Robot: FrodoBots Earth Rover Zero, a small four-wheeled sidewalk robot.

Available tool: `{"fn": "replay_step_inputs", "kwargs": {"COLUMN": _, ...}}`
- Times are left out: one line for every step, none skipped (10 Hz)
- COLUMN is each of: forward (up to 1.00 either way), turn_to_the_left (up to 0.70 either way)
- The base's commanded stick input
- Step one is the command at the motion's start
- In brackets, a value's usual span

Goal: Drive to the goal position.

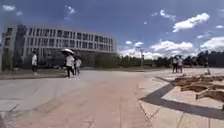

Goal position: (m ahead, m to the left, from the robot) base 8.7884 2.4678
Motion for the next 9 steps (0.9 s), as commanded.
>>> {"fn": "replay_step_inputs", "kwargs": {"forward": 0.7, "turn_to_the_left": 0.35}}
{"fn": "replay_step_inputs", "kwargs": {"forward": 0.7, "turn_to_the_left": 0.11}}
{"fn": "replay_step_inputs", "kwargs": {"forward": 0.7, "turn_to_the_left": 0.0}}
{"fn": "replay_step_inputs", "kwargs": {"forward": 0.7, "turn_to_the_left": 0.0}}
{"fn": "replay_step_inputs", "kwargs": {"forward": 0.7, "turn_to_the_left": 0.0}}
{"fn": "replay_step_inputs", "kwargs": {"forward": 0.7, "turn_to_the_left": 0.0}}
{"fn": "replay_step_inputs", "kwargs": {"forward": 0.7, "turn_to_the_left": 0.02}}
{"fn": "replay_step_inputs", "kwargs": {"forward": 0.7, "turn_to_the_left": 0.04}}
{"fn": "replay_step_inputs", "kwargs": {"forward": 0.7, "turn_to_the_left": 0.02}}
